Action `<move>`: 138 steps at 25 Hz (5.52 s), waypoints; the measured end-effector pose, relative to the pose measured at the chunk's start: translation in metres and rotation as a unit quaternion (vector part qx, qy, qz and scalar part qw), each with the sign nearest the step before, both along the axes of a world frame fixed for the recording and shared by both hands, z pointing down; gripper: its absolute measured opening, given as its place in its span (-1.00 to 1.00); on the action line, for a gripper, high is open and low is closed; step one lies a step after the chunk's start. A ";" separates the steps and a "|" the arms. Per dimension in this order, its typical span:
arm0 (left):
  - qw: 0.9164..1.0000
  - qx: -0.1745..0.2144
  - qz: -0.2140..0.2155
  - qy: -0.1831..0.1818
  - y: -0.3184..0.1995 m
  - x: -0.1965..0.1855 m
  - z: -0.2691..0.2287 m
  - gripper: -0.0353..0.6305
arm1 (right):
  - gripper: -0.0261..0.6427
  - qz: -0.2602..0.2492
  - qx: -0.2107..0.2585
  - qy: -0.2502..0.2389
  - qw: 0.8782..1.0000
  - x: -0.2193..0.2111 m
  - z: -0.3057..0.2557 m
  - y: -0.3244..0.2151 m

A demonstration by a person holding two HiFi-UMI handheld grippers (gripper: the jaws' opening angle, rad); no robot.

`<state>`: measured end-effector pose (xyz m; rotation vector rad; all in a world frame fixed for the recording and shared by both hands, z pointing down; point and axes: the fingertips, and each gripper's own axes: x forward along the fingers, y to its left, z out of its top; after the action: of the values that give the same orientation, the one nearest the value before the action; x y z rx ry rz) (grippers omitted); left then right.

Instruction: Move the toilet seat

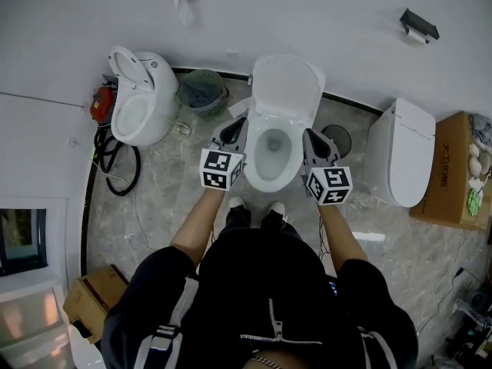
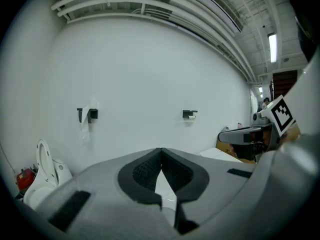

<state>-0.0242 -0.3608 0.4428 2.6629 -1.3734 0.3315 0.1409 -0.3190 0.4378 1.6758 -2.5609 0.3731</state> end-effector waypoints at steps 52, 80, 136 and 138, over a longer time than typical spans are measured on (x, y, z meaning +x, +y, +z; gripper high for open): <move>0.933 -0.357 0.014 -0.047 -0.051 -0.032 0.460 0.13 | 0.17 0.134 -0.342 -0.056 0.928 0.040 0.448 -0.016; 0.845 -0.526 -0.092 0.034 -0.006 -0.058 0.628 -0.08 | 0.63 0.218 -0.494 -0.191 0.820 0.019 0.638 0.026; 0.885 -0.413 -0.118 0.177 -0.267 0.009 0.315 -0.62 | -0.41 0.330 -0.403 -0.599 0.608 0.141 0.355 -0.168; 0.891 -0.401 -0.124 0.172 -0.280 0.008 0.310 -0.61 | -0.40 0.331 -0.403 -0.604 0.602 0.144 0.353 -0.181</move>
<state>-0.0166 -0.6412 0.7531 1.7457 -1.1104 0.2911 0.2847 -0.5000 0.7908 2.0427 -1.1422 2.9451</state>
